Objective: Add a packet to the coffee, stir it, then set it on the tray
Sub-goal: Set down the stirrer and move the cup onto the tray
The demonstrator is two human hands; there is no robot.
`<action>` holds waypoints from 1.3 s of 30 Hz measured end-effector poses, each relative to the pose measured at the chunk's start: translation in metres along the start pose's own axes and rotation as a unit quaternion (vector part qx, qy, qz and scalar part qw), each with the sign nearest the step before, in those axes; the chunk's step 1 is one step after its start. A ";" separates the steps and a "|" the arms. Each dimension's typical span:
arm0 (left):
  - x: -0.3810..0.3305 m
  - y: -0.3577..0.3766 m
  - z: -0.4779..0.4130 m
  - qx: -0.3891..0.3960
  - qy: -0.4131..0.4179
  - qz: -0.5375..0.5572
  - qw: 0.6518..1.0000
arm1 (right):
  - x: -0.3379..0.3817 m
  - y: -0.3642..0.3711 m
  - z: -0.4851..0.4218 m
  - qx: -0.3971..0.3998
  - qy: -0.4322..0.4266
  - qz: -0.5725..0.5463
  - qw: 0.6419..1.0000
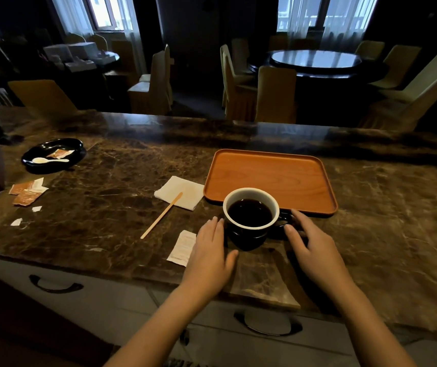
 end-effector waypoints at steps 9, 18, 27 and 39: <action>0.013 0.015 -0.002 0.020 0.039 -0.135 0.990 | 0.003 0.008 -0.041 0.151 0.026 -0.087 0.984; 0.010 0.014 0.001 0.015 0.059 -0.148 0.987 | -0.006 0.015 -0.033 0.188 0.084 -0.260 0.944; 0.006 0.016 0.002 0.030 0.103 -0.164 0.981 | -0.006 -0.012 -0.065 0.153 0.050 -0.267 0.950; 0.010 0.017 0.003 0.041 0.086 -0.153 0.984 | -0.033 0.002 -0.131 0.134 0.048 -0.250 0.958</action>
Point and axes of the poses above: each hand's wrist, its own z-axis away from the middle knuckle, its own y-axis out of the palm, x = y × z, the point moved 4 cm from there along -z, towards the middle knuckle, and after that the axes turned 13 degrees about -x, right-handed, at the moved point
